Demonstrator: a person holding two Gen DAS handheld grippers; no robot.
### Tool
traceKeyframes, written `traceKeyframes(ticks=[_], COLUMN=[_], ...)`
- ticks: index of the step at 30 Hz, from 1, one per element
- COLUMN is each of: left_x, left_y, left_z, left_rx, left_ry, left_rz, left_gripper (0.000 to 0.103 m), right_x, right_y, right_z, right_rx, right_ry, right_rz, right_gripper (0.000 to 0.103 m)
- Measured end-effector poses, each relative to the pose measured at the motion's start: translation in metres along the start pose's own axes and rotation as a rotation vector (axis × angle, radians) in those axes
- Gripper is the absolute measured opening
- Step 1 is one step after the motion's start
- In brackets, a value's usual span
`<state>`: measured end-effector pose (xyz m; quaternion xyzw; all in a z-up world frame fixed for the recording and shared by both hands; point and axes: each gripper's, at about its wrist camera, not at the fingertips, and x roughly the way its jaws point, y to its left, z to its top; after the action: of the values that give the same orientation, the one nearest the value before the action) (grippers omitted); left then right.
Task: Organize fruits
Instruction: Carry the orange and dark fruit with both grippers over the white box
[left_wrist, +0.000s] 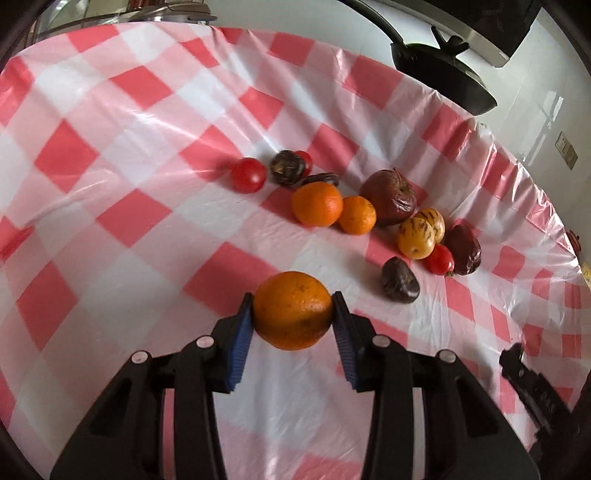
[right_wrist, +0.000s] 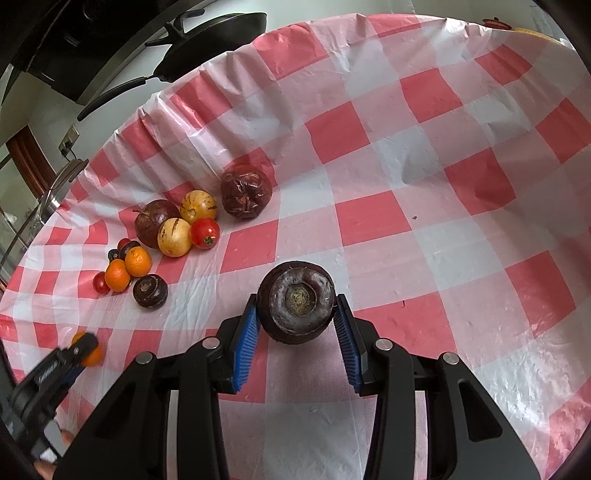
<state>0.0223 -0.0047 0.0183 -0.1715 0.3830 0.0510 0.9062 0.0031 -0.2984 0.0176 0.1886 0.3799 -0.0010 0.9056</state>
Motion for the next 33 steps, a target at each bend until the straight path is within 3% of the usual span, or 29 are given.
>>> traceKeyframes(ticks=[10, 17, 20, 24, 33], left_x=[-0.021, -0.073, -0.109, -0.148, -0.225], left_y=[0.02, 0.051, 0.067, 0.1, 0.169], left_z=[-0.018, -0.047, -0.062, -0.085, -0.13], left_rx=[-0.01, -0.018, 0.014, 0.004, 0.062], left_ry=[0.011, 0.001, -0.053, -0.077, -0.161], left_rz=[0.017, 0.025, 0.032, 0.031, 0.043], left_gripper=[0.042, 0.042, 0.042, 0.042, 0.042], right_x=[0.003, -0.01, -0.042, -0.085, -0.143], right_y=[-0.001, 0.006, 0.022, 0.07, 0.147], right_z=[0.001, -0.005, -0.027, -0.077, -0.15], right_rx=[0.019, -0.006, 0.001, -0.117, -0.333], right_ry=[0.014, 0.001, 0.005, 0.025, 0.065], right_rz=[-0.013, -0.037, 0.05, 0.159, 0.259], right_gripper=[0.041, 0.041, 0.041, 0.041, 0.041])
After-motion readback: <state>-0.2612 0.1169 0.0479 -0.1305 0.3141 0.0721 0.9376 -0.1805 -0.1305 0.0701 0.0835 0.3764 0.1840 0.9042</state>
